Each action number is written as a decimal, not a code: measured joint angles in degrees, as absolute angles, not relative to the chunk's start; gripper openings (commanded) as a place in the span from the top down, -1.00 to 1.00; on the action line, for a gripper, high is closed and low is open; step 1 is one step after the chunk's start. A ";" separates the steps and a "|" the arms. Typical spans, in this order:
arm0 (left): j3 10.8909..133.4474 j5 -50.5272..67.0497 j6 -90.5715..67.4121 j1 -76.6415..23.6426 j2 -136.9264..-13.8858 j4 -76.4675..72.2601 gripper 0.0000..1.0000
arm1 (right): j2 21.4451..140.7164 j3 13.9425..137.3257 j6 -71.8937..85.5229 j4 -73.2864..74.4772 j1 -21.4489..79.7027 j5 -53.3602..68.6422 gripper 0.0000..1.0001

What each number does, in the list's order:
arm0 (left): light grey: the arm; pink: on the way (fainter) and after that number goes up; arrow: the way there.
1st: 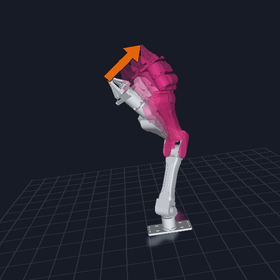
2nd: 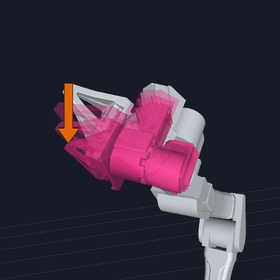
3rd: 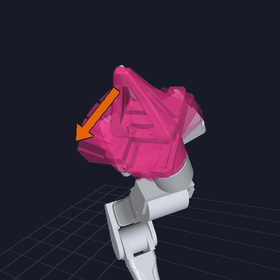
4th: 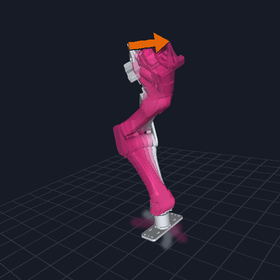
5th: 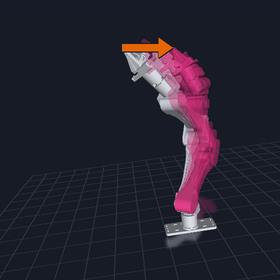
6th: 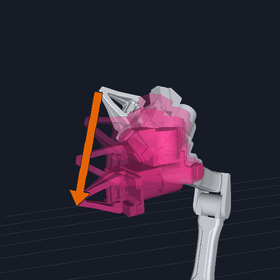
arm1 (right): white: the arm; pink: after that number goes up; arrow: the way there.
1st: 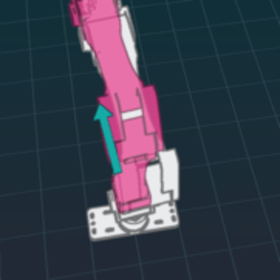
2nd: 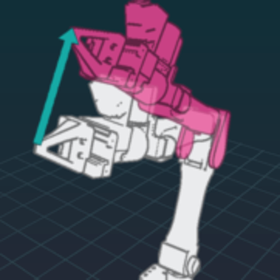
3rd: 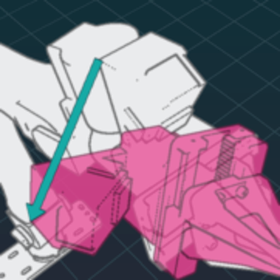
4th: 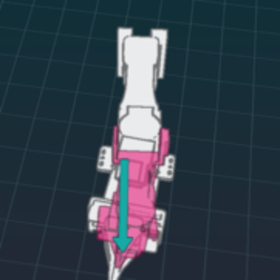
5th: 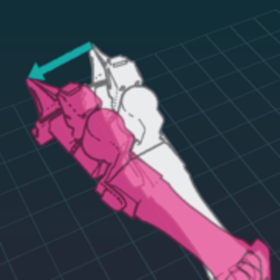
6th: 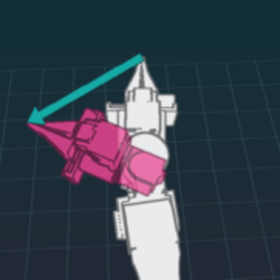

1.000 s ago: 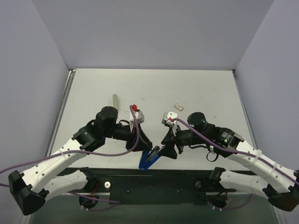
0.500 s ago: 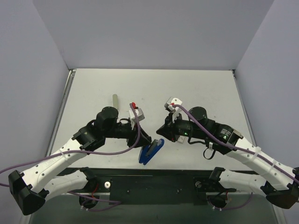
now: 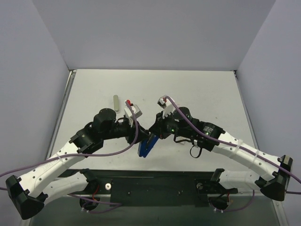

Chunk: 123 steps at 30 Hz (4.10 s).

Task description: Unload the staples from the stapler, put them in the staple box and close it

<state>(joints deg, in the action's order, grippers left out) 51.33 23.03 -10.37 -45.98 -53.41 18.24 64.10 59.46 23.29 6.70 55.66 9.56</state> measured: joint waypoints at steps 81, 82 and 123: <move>41.50 -10.31 -20.16 -46.02 -52.21 -8.45 1.00 | 82.56 43.18 35.57 -22.98 49.93 7.90 1.00; 41.52 -10.41 -20.01 -46.02 -52.97 -8.93 1.00 | 83.05 43.18 36.14 -23.88 49.76 8.64 1.00; 57.14 -10.24 -13.32 -46.02 -73.80 -18.65 1.00 | 89.89 40.64 46.70 -37.08 46.09 20.05 1.00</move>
